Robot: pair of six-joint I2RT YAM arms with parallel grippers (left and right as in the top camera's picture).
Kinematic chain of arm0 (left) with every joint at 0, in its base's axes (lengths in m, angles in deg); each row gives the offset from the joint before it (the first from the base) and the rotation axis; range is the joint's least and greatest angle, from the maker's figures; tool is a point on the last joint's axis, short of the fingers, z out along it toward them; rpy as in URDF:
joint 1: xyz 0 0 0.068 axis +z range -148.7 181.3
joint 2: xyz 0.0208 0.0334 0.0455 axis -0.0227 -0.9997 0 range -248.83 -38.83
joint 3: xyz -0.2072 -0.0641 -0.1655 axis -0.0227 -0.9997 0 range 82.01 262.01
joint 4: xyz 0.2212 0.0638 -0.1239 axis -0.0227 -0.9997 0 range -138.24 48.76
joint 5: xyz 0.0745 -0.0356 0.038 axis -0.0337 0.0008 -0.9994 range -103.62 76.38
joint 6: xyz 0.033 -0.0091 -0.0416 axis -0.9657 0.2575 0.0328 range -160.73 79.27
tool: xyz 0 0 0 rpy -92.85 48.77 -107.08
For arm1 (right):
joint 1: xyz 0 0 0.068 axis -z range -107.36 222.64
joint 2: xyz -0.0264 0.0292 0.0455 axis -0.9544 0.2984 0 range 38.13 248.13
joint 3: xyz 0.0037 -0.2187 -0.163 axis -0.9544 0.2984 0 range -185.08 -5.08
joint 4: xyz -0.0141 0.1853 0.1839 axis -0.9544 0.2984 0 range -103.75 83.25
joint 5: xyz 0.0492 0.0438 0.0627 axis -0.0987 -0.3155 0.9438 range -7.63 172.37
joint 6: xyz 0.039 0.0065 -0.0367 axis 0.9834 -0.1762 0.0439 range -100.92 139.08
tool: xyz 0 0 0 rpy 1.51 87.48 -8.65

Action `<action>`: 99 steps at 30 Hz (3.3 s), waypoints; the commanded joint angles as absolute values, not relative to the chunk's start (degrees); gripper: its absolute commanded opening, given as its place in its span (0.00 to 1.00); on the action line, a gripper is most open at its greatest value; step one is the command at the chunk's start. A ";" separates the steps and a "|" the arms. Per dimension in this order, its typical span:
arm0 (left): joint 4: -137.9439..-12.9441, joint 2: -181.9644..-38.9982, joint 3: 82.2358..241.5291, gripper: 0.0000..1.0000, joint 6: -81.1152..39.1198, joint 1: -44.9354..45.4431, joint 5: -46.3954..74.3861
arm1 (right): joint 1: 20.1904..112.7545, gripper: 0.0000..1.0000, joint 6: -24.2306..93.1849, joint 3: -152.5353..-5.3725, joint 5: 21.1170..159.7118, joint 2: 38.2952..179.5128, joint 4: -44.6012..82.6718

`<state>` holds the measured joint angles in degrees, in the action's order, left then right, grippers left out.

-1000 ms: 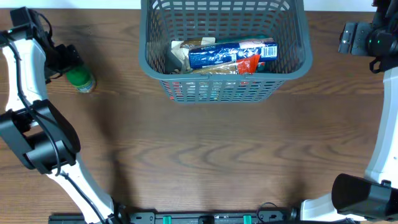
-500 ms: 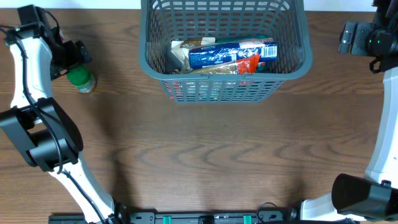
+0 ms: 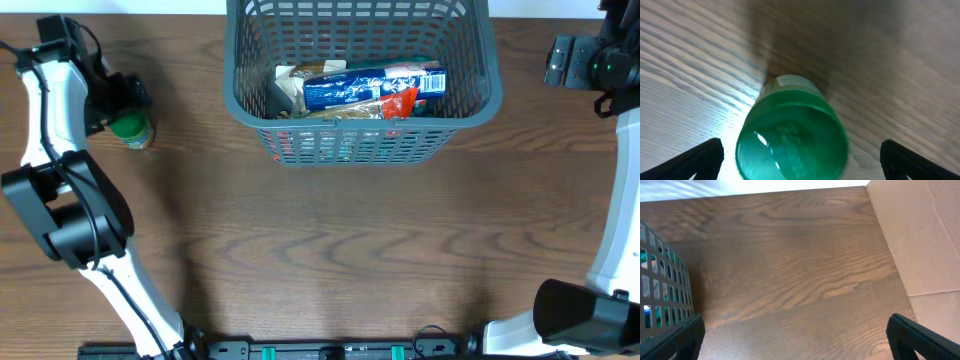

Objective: Pack container
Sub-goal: 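Move the left gripper over the green-lidded jar and grasp it, then lift the green-lidded jar with the left gripper and carry it over the basket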

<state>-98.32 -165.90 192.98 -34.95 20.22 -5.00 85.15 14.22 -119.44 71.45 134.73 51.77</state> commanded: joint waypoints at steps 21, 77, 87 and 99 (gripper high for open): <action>-97.86 -171.87 192.77 0.99 -34.78 20.07 -5.52 | 85.30 0.99 13.67 -120.10 71.48 134.25 51.83; -95.10 -161.88 192.50 0.06 -34.43 18.91 -7.27 | 85.30 0.99 13.67 -120.10 71.48 134.25 51.85; -92.72 -149.51 192.50 0.06 -34.54 18.82 -5.44 | 85.30 0.99 13.67 -120.10 71.45 134.25 51.83; -85.18 -136.06 192.50 0.06 -36.18 16.15 18.06 | 85.30 0.99 13.67 -120.10 71.45 134.25 51.83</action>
<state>-86.75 -140.11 192.07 -35.06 17.99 9.14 85.15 14.22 -119.44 71.45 134.73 51.77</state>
